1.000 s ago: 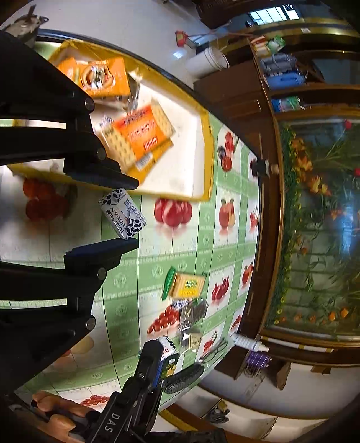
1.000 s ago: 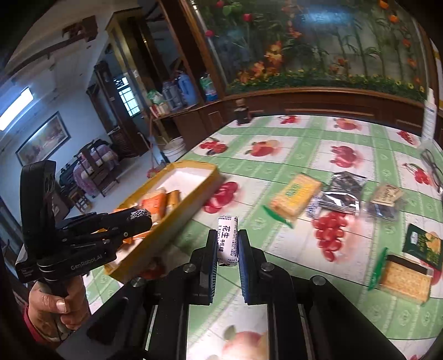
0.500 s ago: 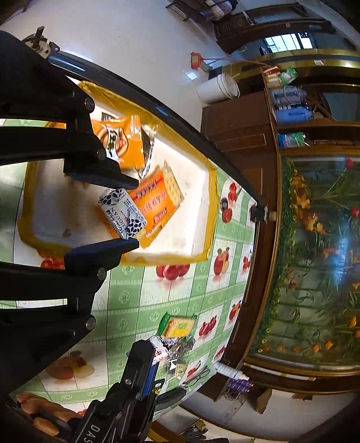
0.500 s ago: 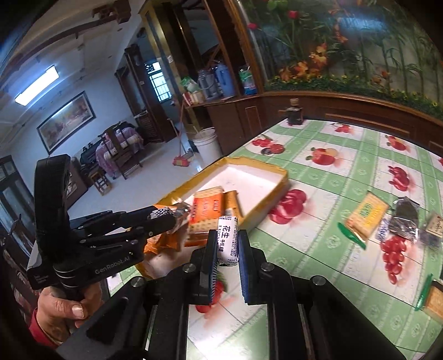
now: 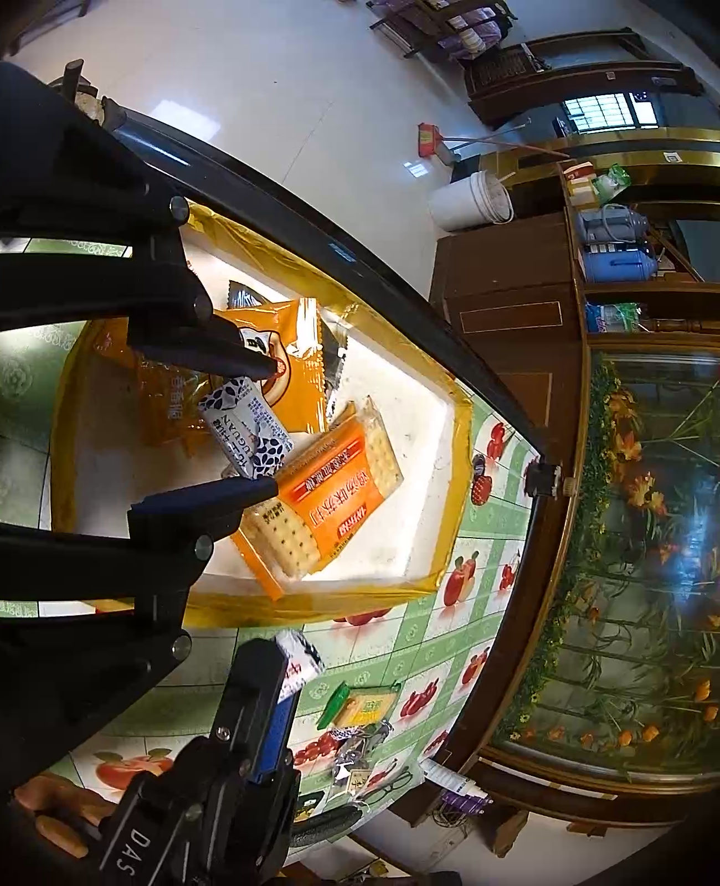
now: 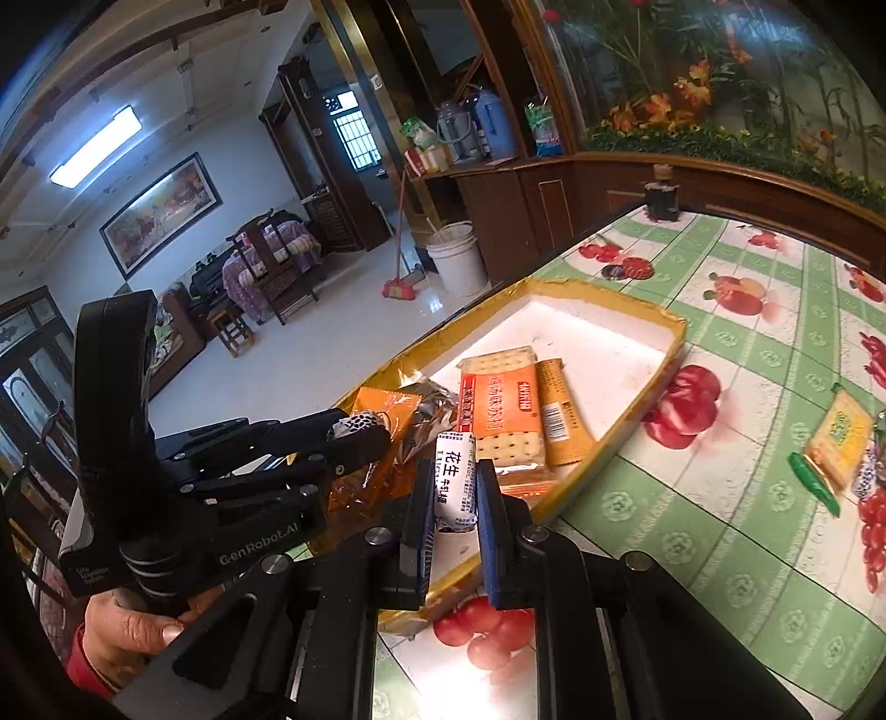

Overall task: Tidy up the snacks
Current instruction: 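Carry both candies into the white tray and open both tools, then move both tools back over the table toward the remaining snacks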

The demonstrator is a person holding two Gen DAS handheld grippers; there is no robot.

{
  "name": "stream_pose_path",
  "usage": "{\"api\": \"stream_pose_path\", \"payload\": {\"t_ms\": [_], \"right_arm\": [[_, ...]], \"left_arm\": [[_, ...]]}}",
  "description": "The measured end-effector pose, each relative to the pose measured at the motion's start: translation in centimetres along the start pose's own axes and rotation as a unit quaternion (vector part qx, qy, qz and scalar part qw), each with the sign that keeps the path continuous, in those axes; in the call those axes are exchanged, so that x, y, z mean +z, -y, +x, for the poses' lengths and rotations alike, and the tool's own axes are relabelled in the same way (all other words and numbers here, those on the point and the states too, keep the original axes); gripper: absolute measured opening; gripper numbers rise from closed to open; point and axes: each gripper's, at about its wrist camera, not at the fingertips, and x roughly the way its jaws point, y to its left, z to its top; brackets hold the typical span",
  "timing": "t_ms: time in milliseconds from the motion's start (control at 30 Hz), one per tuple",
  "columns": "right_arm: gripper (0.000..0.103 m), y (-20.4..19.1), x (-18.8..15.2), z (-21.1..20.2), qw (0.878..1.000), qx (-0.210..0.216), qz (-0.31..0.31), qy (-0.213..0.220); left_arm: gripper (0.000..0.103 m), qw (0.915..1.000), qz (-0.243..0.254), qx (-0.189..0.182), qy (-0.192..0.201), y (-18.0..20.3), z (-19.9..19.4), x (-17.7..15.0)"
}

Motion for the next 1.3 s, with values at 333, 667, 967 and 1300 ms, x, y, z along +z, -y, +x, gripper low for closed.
{"api": "stream_pose_path", "payload": {"t_ms": [333, 667, 967, 1300], "right_arm": [[0.014, -1.1, -0.5, 3.4, 0.999, 0.015, -0.007, -0.029], [0.017, -1.3, -0.9, 4.5, 0.999, 0.009, -0.01, -0.04], [0.041, -1.0, -0.9, 4.0, 0.999, 0.004, -0.006, -0.032], [0.072, 2.3, -1.6, -1.1, 0.999, -0.02, 0.036, 0.014]], "left_arm": [[0.034, 0.9999, -0.008, 0.011, -0.011, -1.2, 1.0, -0.5], [0.034, 0.9997, -0.016, 0.013, -0.012, -1.7, 1.2, -0.5], [0.081, 0.9993, -0.028, 0.026, -0.004, -2.2, 0.5, -0.3], [0.081, 0.9994, -0.014, 0.032, 0.002, -0.8, -0.2, 0.0]]}}
